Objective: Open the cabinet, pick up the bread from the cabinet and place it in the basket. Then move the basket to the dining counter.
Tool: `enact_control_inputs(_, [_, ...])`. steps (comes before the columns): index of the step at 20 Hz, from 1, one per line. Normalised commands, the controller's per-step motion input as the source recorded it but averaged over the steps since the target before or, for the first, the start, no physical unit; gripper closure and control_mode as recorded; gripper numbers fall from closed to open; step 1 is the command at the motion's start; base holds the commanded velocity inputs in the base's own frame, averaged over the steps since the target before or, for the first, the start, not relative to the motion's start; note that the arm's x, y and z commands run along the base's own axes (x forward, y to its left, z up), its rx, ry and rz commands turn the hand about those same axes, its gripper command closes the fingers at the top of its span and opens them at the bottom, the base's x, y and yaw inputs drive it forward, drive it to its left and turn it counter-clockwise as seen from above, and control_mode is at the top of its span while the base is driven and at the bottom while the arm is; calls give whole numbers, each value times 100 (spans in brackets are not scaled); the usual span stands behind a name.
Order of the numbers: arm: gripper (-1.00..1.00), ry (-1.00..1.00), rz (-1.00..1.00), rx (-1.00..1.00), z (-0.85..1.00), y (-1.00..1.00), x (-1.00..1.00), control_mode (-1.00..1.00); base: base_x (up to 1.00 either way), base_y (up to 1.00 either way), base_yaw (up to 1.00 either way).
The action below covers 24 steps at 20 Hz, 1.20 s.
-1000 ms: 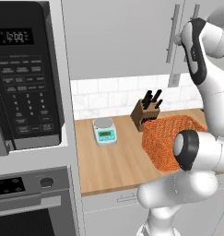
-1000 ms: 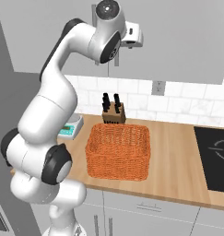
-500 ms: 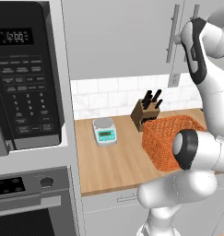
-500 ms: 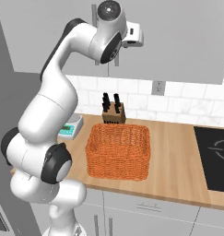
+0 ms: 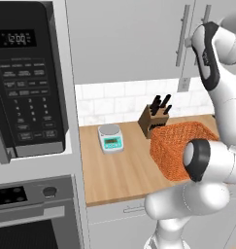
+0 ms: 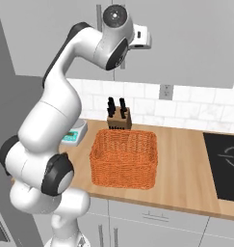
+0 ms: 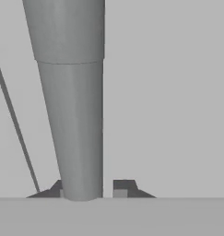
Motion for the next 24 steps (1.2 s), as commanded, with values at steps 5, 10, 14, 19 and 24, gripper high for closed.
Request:
enact_control_inputs(5, [100,-1,0,0,-3,-100,-46,-100,0,0,0])
enact_control_inputs(10, [100,0,0,0,0,-100,-70,-100,0,0,0])
enact_control_inputs(14, [100,0,0,0,0,-100,-87,-100,0,0,0])
enact_control_inputs(19, [100,-7,0,0,-1,-100,-100,-100,0,0,0])
enact_control_inputs(24, [100,-9,0,0,-4,-100,-100,-100,0,0,0])
